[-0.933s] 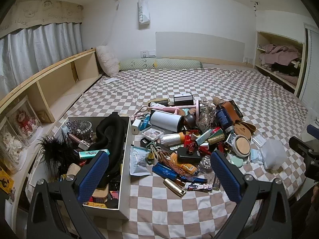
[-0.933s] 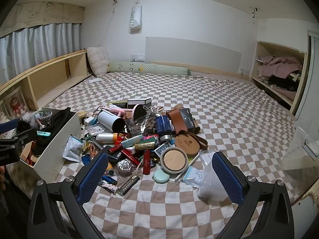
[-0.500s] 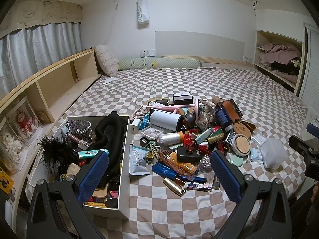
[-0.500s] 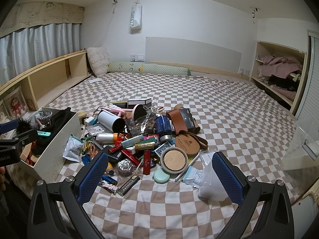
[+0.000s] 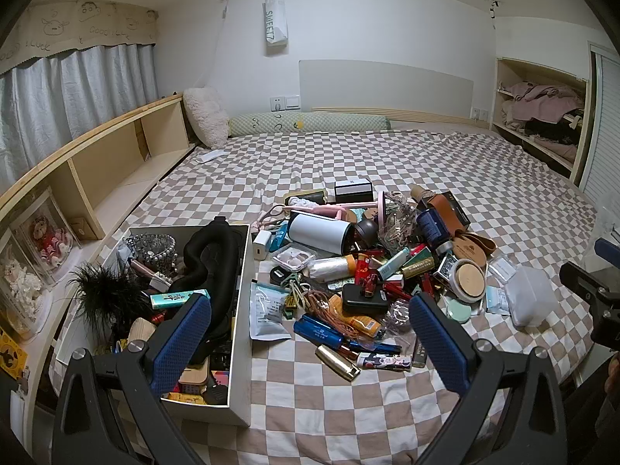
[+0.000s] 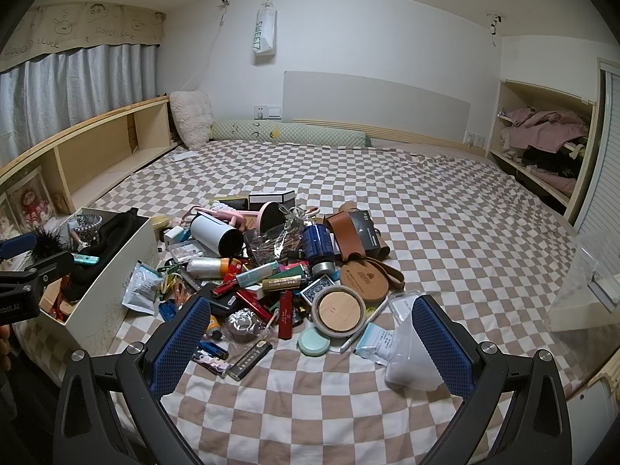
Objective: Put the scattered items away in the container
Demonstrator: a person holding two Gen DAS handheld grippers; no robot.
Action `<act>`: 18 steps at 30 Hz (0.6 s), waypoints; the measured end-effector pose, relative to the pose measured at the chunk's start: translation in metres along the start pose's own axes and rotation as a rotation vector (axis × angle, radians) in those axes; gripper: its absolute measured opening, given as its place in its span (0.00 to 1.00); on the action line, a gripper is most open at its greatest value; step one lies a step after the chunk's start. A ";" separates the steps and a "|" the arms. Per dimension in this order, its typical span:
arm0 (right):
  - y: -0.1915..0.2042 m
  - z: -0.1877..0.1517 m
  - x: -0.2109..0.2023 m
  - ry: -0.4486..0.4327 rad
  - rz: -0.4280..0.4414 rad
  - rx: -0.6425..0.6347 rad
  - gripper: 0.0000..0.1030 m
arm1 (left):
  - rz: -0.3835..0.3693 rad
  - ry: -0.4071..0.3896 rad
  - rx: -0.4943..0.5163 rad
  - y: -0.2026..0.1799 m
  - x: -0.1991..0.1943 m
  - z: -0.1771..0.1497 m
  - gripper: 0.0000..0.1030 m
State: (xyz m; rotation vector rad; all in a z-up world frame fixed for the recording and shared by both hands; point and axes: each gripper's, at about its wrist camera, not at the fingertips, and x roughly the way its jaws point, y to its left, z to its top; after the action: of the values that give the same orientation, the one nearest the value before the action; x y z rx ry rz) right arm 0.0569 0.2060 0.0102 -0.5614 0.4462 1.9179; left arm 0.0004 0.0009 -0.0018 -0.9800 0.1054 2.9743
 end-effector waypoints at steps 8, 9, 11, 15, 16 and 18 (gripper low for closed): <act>0.001 -0.001 -0.001 -0.003 -0.001 0.001 1.00 | -0.002 0.000 0.001 0.000 -0.001 0.000 1.00; 0.001 -0.001 -0.001 -0.003 -0.001 0.001 1.00 | -0.002 0.001 0.001 0.000 -0.001 0.000 1.00; 0.001 -0.001 -0.001 -0.004 -0.001 0.001 1.00 | -0.003 0.001 0.001 0.001 -0.002 0.000 1.00; 0.001 -0.001 -0.002 -0.005 -0.002 0.001 1.00 | -0.006 0.001 0.004 0.001 -0.001 0.000 1.00; 0.001 -0.001 -0.002 -0.005 -0.002 0.001 1.00 | -0.006 0.001 0.005 0.001 -0.001 0.000 1.00; 0.001 -0.001 -0.002 -0.005 -0.001 0.001 1.00 | -0.006 0.002 0.006 0.001 -0.001 0.000 1.00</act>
State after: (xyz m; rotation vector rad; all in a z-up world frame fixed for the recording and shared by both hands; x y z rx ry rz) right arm 0.0572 0.2041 0.0109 -0.5568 0.4434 1.9174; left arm 0.0012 0.0002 -0.0010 -0.9808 0.1103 2.9658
